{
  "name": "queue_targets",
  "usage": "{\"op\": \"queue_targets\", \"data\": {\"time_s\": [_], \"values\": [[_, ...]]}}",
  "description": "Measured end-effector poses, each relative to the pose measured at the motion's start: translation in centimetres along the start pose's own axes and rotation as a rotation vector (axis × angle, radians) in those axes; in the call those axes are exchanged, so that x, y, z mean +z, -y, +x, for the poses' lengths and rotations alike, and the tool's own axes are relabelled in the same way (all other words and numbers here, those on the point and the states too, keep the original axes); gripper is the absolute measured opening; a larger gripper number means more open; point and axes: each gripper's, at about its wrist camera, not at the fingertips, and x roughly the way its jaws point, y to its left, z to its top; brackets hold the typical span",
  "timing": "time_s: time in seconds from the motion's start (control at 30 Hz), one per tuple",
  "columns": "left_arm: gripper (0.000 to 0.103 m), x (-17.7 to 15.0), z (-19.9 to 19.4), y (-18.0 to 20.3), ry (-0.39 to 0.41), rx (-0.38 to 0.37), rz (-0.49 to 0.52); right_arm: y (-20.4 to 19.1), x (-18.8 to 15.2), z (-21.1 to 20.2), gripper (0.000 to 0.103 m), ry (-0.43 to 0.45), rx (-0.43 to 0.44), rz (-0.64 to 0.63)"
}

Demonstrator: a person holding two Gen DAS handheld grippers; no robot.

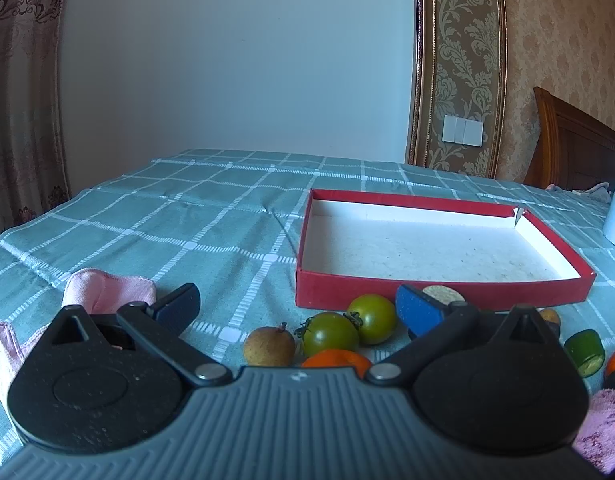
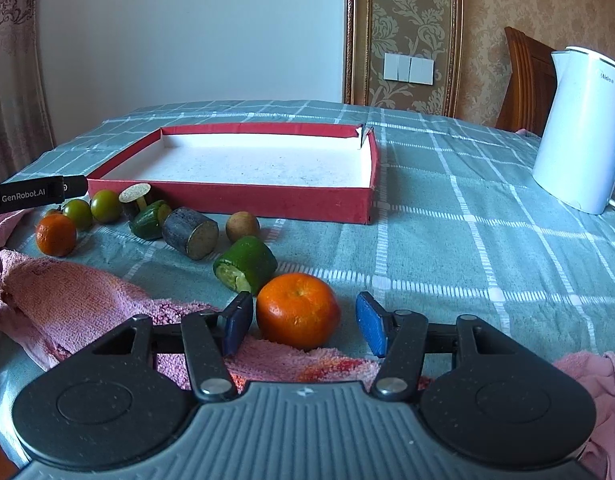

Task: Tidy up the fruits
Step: 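Carry the mandarin into the tray with the right tool and open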

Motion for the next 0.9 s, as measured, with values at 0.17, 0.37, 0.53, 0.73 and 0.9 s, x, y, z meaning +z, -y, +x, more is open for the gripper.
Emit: {"op": "queue_targets", "data": {"time_s": [0.17,0.37,0.53,0.73,0.9], "values": [[0.103,0.0,-0.1,0.1,0.001,0.003,0.005,0.3,-0.6,0.1,0.044,0.011,0.027,0.031],[0.103,0.0,-0.1,0.2,0.000,0.003,0.005,0.7,0.5,-1.0,0.044,0.083,0.018,0.068],[0.103,-0.1,-0.1,0.3,0.000,0.010,0.010,1.0,4.7,-0.1,0.044,0.147,0.021,0.078],[0.103,0.0,0.0,0.3,-0.006,0.018,0.010,1.3,9.5,4.8,0.044,0.128,0.003,0.085],[0.103,0.0,0.2,0.3,-0.015,0.017,0.013,1.8,10.7,9.1,0.048,0.052,-0.032,0.083]]}}
